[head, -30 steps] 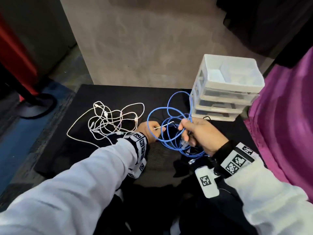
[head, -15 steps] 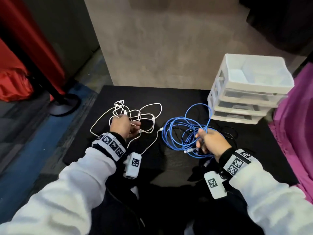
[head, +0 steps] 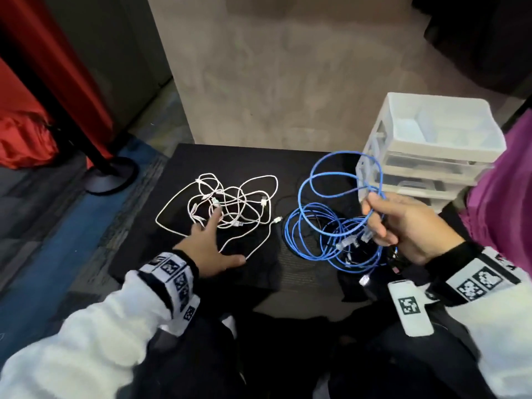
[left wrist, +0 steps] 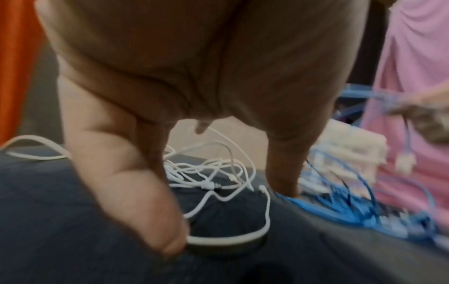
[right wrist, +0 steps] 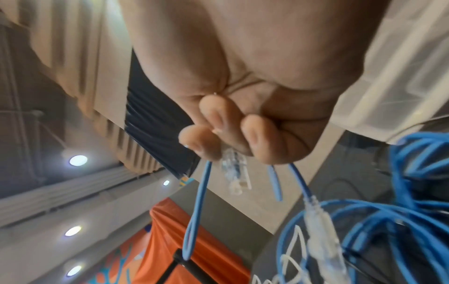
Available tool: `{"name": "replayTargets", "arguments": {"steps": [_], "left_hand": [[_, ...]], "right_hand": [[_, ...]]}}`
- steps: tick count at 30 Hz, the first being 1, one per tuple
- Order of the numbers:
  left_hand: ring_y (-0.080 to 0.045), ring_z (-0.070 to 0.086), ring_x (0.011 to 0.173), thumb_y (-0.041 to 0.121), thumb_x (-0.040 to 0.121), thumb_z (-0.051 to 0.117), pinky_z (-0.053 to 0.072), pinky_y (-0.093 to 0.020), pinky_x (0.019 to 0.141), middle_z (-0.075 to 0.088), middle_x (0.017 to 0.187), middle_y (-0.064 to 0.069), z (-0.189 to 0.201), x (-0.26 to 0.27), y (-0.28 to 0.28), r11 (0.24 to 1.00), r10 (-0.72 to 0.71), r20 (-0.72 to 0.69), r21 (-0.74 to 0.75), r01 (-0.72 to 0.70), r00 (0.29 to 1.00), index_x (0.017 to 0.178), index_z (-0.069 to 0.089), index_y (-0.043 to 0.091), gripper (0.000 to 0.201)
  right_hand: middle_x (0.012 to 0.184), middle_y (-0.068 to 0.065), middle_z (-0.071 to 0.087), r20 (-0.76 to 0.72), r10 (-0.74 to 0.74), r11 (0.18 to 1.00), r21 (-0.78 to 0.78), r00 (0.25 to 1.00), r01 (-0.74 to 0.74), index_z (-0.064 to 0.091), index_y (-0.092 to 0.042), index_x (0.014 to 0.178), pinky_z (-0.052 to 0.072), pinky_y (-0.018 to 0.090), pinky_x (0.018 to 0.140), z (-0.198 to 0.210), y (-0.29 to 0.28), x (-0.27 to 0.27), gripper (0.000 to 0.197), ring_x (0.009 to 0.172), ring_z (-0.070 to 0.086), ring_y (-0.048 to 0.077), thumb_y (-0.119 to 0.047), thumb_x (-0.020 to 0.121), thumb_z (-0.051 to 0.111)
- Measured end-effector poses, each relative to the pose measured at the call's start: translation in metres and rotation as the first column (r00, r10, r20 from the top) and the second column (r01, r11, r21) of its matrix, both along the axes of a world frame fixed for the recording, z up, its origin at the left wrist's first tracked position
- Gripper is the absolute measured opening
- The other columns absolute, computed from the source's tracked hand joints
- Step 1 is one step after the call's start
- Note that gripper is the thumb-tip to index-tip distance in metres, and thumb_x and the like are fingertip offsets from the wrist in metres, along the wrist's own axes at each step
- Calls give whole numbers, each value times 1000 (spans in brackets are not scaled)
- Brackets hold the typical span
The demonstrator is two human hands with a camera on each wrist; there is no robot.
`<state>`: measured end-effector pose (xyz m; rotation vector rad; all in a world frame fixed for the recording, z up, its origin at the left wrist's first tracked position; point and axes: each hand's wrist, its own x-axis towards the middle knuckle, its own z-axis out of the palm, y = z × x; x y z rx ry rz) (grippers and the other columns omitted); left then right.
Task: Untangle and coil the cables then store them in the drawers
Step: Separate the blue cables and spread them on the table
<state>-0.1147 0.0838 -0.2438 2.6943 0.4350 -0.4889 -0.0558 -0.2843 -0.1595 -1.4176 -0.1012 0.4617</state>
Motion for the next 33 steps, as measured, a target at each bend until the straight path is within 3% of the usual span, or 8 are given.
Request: {"name": "replayTargets", "arguments": {"steps": [2, 4, 11, 18, 22, 25, 30, 33], "left_hand": [[-33, 58, 128, 73, 54, 83, 49, -43, 107, 6, 165, -15, -9, 11, -8, 996, -58, -63, 59, 61, 996, 151, -15, 56, 139], [-34, 55, 132, 66, 53, 89, 49, -43, 107, -4, 166, -14, -12, 30, -5, 995, -37, -64, 86, 42, 997, 155, -5, 53, 140], [-35, 60, 121, 56, 72, 81, 51, -40, 102, 22, 153, -9, -8, 103, 36, 965, -50, -33, 258, 57, 998, 153, 32, 40, 96], [-39, 51, 131, 47, 87, 73, 45, -42, 109, 34, 153, -18, -10, 164, 73, 956, 9, 13, 292, -13, 1000, 151, 45, 28, 72], [-40, 54, 125, 45, 91, 67, 47, -43, 106, 48, 142, -24, -9, 176, 86, 960, 27, 54, 277, -41, 998, 143, 56, 23, 57], [-40, 56, 125, 43, 87, 72, 48, -42, 104, 43, 147, -21, -13, 171, 86, 967, 54, 81, 245, -72, 995, 147, 50, 27, 66], [-44, 53, 129, 38, 81, 72, 46, -47, 105, 33, 154, -17, -7, 152, 88, 973, 98, 97, 198, -116, 990, 156, 25, 37, 88], [-41, 57, 122, 45, 81, 63, 46, -48, 102, 36, 146, -11, 10, 141, 84, 963, 208, 267, 115, -246, 941, 143, 43, 32, 66]], "right_hand": [[49, 9, 38, 39, 17, 999, 30, 999, -18, 53, -3, 86, 20, 20, 39, 20, 3, -2, 29, 34, 22, 12, -23, 105, 43], [49, 9, 38, 74, 8, 999, 40, 997, -11, 54, -3, 86, 22, 21, 39, 36, 4, -7, 30, 35, 22, 13, -22, 106, 41], [49, 12, 41, 179, -35, 998, -48, 983, 44, 54, 0, 86, 23, 25, 42, 61, -10, -23, 30, 39, 25, 17, -23, 103, 44], [50, 9, 45, 187, -30, 995, -91, 982, 48, 56, -5, 84, 18, 29, 43, 62, 1, 9, 31, 40, 24, 17, -25, 104, 44], [52, 8, 50, 258, -26, 973, -213, 966, 83, 58, -9, 86, 26, 25, 43, 69, 20, 55, 33, 40, 28, 18, -25, 109, 43], [52, 7, 52, 295, -19, 947, -300, 955, 112, 59, -11, 85, 27, 25, 41, 64, 35, 96, 33, 38, 31, 17, -27, 110, 43], [43, -1, 55, 122, 121, 785, -619, 985, -20, 59, -10, 88, 26, 19, 32, -5, 52, 152, 32, 28, 34, 10, -23, 111, 41], [52, 3, 65, -127, 127, 620, -764, 984, -178, 52, -8, 107, 36, 19, 34, -62, 43, 162, 15, 31, 46, 14, -22, 109, 47]]}}
